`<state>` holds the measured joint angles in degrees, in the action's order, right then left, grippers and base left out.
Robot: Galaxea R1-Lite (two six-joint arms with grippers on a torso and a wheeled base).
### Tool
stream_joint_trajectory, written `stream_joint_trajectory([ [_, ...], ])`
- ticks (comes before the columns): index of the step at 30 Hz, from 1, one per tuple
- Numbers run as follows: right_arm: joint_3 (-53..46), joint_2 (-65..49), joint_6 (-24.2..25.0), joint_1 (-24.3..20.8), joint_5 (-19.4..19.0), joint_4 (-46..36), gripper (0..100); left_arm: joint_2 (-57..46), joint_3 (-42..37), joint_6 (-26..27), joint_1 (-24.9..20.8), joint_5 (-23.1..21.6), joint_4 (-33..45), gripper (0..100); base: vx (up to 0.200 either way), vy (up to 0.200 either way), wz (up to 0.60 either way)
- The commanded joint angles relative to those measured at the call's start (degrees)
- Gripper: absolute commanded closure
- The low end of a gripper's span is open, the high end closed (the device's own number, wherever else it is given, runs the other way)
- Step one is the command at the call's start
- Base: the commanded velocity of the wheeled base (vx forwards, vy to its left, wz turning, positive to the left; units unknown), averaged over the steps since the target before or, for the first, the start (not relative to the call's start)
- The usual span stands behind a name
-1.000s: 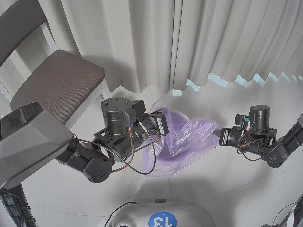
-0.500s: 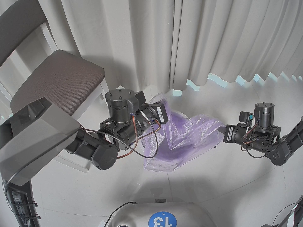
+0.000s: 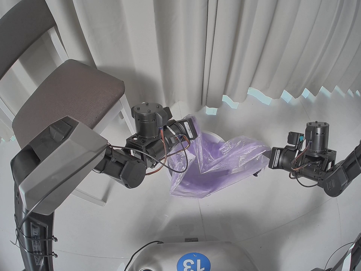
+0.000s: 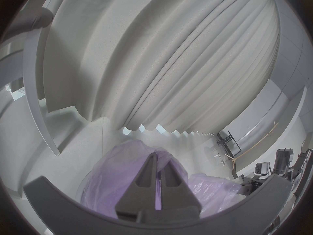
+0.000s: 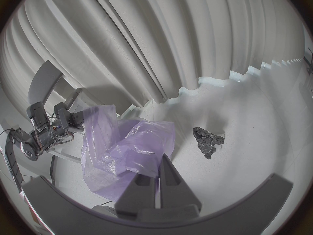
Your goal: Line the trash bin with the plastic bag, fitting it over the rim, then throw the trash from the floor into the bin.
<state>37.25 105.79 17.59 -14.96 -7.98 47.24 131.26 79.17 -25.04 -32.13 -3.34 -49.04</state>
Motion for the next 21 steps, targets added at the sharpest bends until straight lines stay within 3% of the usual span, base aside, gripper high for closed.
stream_joint_trajectory([
  [1, 0.0, -0.7, 0.0, 0.1, 0.0, 0.0, 100, 3.0, 2.5, -0.5, -0.1, -0.2, 0.9, 100, 0.0, 0.0, 0.0],
  [8, 0.0, -0.2, -0.1, 0.4, 0.0, 0.1, 100, 6.0, 7.7, -3.3, -1.8, -1.3, 3.3, 100, 0.0, 0.0, 0.0],
  [13, 0.9, 0.5, 0.3, 0.2, -0.1, 0.7, 100, 7.2, 8.5, -3.3, 0.4, -0.8, 4.0, 100, 0.0, 0.0, 0.0],
  [19, 1.9, 5.8, 1.6, -0.2, 0.3, 7.2, 100, 7.3, 7.2, -3.3, 3.9, -0.6, 3.5, 100, 0.0, 0.0, 0.0],
  [21, 2.6, 10.5, 4.6, -1.8, 0.9, 14.4, 100, 6.6, 5.4, -3.3, 6.3, -0.6, 2.9, 100, 0.0, 0.0, 0.0],
])
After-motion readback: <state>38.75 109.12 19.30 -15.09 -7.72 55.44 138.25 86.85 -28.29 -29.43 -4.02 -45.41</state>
